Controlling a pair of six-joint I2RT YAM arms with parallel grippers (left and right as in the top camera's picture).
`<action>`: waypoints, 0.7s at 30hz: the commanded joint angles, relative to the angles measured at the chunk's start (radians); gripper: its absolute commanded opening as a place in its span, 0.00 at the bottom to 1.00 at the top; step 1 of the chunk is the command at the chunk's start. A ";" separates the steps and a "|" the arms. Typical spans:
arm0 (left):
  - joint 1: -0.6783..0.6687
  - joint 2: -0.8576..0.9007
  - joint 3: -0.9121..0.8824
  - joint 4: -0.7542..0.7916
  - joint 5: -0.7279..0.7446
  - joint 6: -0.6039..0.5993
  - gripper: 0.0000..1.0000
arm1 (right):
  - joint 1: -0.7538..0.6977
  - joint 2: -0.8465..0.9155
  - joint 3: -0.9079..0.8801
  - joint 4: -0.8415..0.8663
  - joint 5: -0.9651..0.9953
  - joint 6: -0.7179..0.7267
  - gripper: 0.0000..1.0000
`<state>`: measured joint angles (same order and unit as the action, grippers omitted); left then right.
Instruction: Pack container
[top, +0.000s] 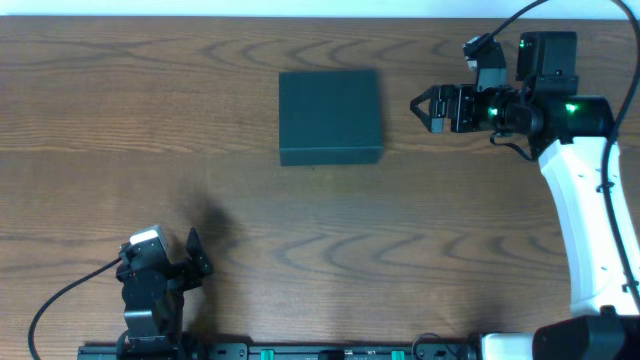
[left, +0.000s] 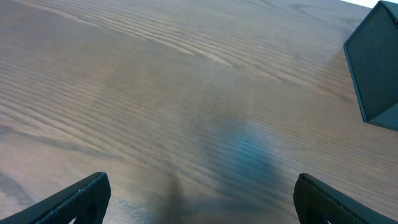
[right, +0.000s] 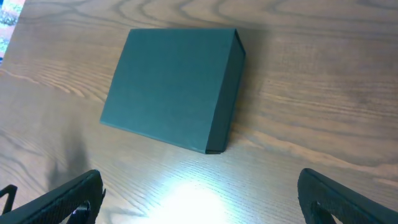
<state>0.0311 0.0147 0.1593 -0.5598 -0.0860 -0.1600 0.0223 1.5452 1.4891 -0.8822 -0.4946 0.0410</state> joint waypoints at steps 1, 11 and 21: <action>0.006 -0.010 -0.011 0.004 -0.026 0.000 0.95 | 0.034 -0.093 0.002 -0.001 0.002 0.006 0.99; 0.006 -0.010 -0.011 0.004 -0.026 0.000 0.95 | 0.073 -0.495 0.002 -0.002 0.005 0.004 0.99; 0.006 -0.010 -0.011 0.004 -0.026 0.000 0.95 | 0.060 -0.811 -0.154 -0.090 0.261 -0.051 0.99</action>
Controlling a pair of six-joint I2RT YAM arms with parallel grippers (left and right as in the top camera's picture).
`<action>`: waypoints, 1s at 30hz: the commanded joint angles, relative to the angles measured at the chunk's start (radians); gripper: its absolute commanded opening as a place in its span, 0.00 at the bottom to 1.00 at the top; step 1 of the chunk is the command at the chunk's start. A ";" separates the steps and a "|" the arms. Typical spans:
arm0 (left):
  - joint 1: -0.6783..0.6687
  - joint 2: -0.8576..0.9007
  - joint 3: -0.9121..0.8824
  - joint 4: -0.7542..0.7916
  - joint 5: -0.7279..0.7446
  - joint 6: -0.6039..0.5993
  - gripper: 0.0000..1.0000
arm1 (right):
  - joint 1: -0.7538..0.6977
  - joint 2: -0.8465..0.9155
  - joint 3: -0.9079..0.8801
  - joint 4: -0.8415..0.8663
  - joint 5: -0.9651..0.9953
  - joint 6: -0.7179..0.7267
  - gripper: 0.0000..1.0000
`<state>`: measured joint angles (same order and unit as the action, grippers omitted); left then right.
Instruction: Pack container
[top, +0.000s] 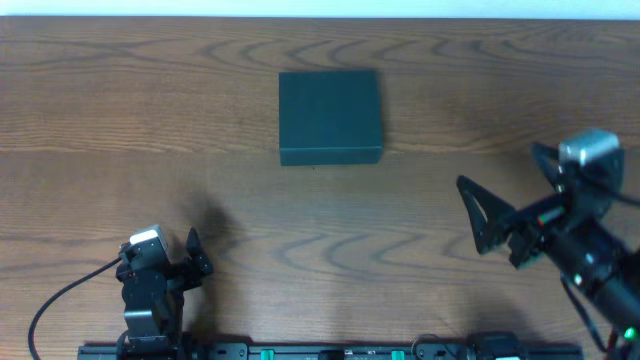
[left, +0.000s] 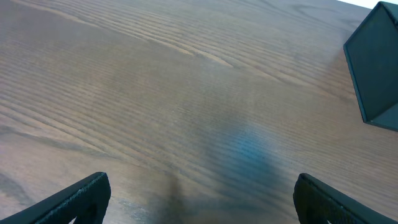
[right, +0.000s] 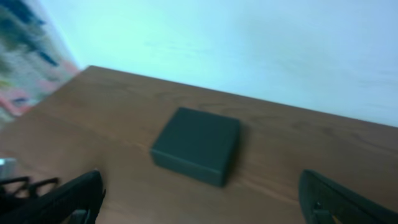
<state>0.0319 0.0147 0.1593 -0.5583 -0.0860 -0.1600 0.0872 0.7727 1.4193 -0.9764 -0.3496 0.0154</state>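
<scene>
A closed dark green box (top: 330, 115) lies flat at the back middle of the wooden table (top: 150, 130). Its corner shows at the right edge of the left wrist view as the box (left: 376, 68), and the blurred right wrist view has the box (right: 197, 145) ahead of the fingers. My right gripper (top: 495, 228) hangs open at the front right, well short of the box, nothing between its fingers. My left gripper (top: 195, 258) rests open at the front left over bare wood, far from the box.
The table's far edge meets a pale wall (right: 249, 43) behind the box. A black rail (top: 300, 350) runs along the table's front edge by the arm bases. A blurred colourful patch (right: 25, 68) lies beyond the table's left end.
My right gripper was open just right of the box at the back of the table; now it is at the front right, farther from the box and tilted up. The left arm and box are unmoved.
</scene>
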 joint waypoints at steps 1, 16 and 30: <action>0.005 -0.010 -0.011 0.002 -0.026 0.000 0.95 | -0.011 -0.077 -0.141 0.035 0.137 -0.025 0.99; 0.005 -0.010 -0.011 0.002 -0.026 0.000 0.95 | -0.034 -0.644 -1.019 0.467 0.238 -0.024 0.99; 0.005 -0.010 -0.011 0.002 -0.026 0.000 0.95 | -0.033 -0.767 -1.288 0.510 0.241 -0.017 1.00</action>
